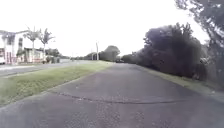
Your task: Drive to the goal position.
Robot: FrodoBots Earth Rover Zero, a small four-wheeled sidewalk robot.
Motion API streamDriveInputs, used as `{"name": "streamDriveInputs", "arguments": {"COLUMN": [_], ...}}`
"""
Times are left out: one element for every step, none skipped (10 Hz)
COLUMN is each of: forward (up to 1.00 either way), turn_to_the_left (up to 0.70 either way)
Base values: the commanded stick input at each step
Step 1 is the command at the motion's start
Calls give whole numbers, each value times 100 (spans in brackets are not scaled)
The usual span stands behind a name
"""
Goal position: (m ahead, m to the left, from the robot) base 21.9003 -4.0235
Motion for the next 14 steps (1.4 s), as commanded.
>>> {"name": "streamDriveInputs", "arguments": {"forward": [6,6,6,6,5,6,5,5,5,5,6,6,6,6], "turn_to_the_left": [0,0,0,0,0,0,0,0,0,0,0,0,0,0]}}
